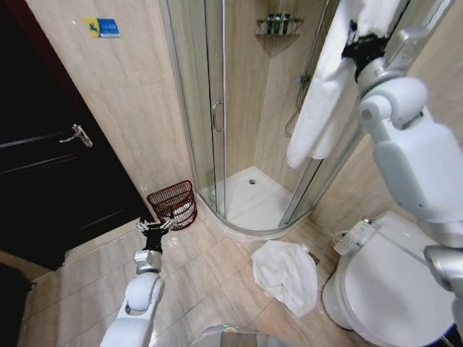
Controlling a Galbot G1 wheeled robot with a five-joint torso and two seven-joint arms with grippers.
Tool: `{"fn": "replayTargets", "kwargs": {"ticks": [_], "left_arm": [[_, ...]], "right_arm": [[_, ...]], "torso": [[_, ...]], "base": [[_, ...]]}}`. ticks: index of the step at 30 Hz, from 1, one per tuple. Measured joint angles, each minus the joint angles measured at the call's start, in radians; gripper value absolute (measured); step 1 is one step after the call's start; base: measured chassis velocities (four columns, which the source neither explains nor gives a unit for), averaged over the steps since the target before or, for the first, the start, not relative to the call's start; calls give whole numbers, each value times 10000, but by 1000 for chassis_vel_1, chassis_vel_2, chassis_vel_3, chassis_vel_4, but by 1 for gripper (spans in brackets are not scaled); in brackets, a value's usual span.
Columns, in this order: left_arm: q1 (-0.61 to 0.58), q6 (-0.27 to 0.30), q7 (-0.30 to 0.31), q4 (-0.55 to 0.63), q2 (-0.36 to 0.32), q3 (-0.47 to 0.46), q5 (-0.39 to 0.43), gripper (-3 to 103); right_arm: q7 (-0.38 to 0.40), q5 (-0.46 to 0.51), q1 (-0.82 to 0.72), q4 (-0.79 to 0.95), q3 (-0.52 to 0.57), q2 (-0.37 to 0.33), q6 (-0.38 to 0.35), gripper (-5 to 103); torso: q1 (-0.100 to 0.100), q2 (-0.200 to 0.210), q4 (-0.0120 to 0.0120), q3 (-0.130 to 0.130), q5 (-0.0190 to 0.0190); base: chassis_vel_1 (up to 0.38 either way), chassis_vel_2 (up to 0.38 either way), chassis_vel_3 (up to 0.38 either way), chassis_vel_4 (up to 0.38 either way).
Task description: Discard the used towel into the hamper.
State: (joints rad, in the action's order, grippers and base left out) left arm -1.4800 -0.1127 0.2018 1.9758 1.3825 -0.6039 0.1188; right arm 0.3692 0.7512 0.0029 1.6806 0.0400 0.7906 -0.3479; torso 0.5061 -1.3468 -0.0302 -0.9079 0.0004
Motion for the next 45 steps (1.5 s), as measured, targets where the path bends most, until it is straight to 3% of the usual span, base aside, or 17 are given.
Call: {"fn": "replayTargets", "kwargs": {"ticks": [28,45], "left_arm": [[-305,-104,-26,194,328,187,-415,100],[-464,-250,-72,273,428,256,-584,100]], "right_arm": [[-860,428,-3943,2114,2294,-1119,269,3],[-1165,563,-7528,3436,4831,-1654,500,3]], "torso": [[-1,0,-2,0,-5],[-1,0,-2,1,-6]], "base": [[0,0,0,0],[0,0,0,0]]}}
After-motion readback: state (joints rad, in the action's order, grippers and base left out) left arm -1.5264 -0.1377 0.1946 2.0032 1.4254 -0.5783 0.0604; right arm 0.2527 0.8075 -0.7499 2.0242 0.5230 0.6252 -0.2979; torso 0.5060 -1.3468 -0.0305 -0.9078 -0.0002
